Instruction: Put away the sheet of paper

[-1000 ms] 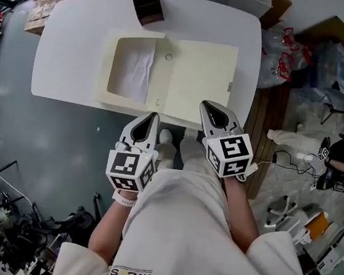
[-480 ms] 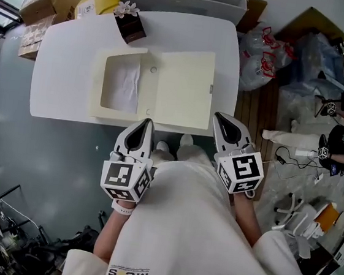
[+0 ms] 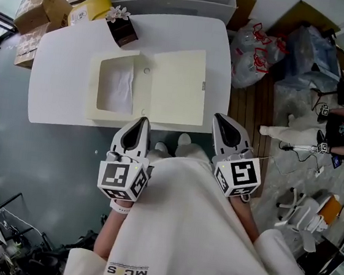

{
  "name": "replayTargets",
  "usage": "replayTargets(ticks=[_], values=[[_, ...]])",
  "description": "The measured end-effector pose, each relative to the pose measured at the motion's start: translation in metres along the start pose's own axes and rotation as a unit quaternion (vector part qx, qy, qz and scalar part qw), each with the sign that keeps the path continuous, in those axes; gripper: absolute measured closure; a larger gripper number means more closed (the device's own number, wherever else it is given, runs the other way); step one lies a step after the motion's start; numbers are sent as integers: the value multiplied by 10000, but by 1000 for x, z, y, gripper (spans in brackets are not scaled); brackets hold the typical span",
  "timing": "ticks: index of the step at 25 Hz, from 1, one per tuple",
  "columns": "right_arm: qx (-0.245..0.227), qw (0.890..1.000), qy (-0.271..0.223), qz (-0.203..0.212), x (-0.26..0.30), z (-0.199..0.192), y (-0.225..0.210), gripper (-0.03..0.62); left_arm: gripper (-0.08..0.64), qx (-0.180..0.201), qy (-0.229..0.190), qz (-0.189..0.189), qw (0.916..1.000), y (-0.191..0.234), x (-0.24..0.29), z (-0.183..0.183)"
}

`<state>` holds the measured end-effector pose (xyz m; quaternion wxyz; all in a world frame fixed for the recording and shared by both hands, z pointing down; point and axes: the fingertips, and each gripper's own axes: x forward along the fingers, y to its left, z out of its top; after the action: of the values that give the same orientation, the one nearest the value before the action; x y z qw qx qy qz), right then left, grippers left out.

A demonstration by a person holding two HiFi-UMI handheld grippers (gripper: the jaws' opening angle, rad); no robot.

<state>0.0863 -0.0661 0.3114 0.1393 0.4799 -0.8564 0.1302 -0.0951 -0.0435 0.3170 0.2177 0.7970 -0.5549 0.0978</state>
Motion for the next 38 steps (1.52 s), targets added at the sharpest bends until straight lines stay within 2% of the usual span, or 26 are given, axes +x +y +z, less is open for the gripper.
replayTargets(ticks=[9, 38], values=[[-34, 10000, -39, -41, -6, -1, 7, 577, 534, 152, -23, -84, 9998, -4, -6, -2], [-24, 9999, 51, -127, -7, -4, 3, 578, 534, 170, 101, -223, 9996, -14, 0, -4]])
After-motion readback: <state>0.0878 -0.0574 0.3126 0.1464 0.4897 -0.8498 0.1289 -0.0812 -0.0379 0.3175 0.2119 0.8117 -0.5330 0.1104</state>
